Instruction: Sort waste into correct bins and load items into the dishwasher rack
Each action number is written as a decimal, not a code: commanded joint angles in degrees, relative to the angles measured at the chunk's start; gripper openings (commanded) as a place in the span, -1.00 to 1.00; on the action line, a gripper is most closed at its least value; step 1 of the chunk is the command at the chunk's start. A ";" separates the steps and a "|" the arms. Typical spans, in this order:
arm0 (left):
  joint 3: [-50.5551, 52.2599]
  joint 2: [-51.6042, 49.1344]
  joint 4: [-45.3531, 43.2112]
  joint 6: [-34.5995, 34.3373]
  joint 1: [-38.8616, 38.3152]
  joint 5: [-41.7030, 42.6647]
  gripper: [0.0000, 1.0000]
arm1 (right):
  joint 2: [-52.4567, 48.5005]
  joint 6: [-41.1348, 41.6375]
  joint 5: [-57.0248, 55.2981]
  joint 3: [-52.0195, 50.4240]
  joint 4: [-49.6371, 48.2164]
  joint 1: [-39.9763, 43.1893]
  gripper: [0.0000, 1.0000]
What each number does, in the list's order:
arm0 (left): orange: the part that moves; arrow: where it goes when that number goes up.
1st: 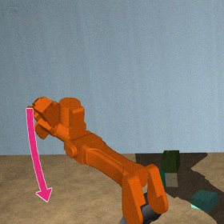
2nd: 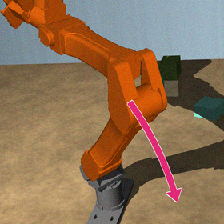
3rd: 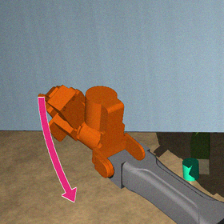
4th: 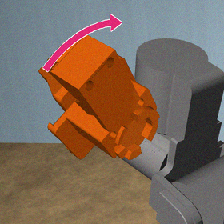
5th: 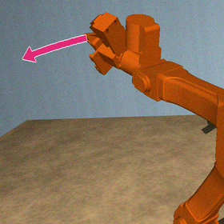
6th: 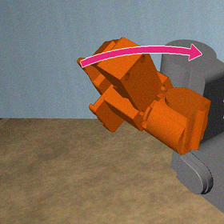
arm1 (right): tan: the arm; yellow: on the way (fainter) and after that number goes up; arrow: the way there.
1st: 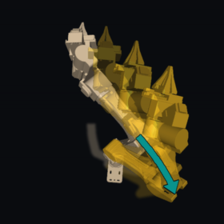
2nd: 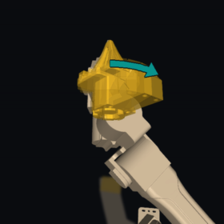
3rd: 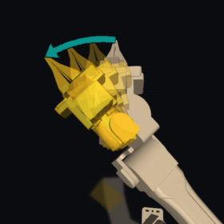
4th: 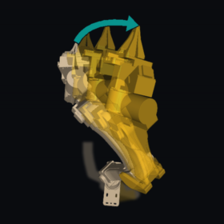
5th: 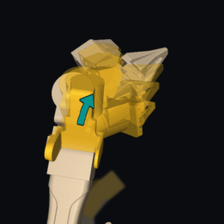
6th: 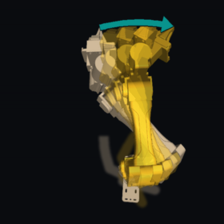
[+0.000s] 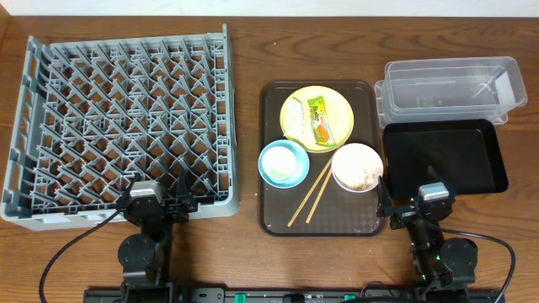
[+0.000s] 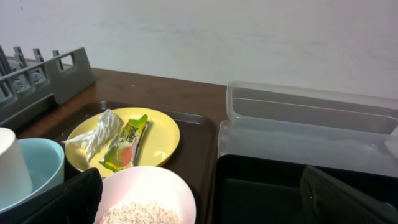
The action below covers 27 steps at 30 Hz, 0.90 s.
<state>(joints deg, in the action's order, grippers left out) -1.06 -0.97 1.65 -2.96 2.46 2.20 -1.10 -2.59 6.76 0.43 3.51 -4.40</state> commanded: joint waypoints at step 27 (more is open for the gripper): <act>0.79 -0.11 2.36 0.35 -0.28 -0.74 0.86 | -31.58 4.20 3.93 24.11 3.39 -0.50 0.98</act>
<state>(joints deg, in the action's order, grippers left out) -1.13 -1.02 1.69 -2.94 2.46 2.20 -25.10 0.64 8.32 18.00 5.67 -4.40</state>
